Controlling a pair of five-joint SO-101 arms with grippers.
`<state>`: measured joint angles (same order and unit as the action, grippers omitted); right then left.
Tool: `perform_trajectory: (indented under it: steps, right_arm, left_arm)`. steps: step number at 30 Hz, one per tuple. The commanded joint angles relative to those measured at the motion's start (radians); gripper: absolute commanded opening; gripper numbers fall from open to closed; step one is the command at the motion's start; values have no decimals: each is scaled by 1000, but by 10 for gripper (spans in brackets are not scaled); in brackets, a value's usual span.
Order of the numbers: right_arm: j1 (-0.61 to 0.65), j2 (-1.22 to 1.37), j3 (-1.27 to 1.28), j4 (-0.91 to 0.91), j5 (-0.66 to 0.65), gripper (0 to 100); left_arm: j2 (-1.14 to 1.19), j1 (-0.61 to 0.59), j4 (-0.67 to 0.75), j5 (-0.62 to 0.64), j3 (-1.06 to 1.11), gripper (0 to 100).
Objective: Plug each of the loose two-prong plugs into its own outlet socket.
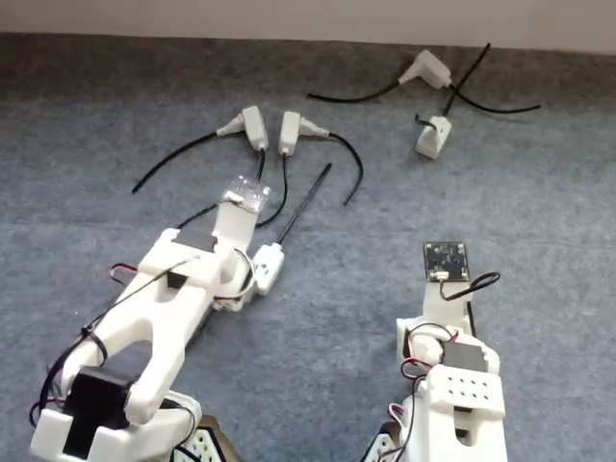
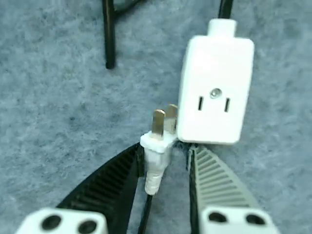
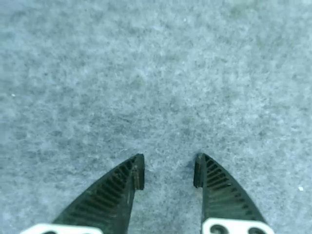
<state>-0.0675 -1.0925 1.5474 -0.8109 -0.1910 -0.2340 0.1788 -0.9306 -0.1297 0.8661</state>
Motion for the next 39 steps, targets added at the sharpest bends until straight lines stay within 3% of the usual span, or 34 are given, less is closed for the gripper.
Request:
perform_trajectory:
  steps: [1, 18, 26, 32, 39]
  right_arm:
    - [22, 1, 7, 21, 8, 168]
    - [22, 1, 7, 21, 8, 168]
    - [22, 1, 7, 21, 8, 168]
    - [22, 1, 7, 21, 8, 168]
    - [22, 1, 7, 21, 8, 168]
  left_arm:
    - [-22, 91, -55, -2, -10, 161]
    - [-13, 54, -55, 0, -2, 155]
    - [-13, 54, -54, -5, -4, 16]
    - [-22, 53, -63, -5, -51, 6]
    - [-24, 53, -382, -5, -407, 6]
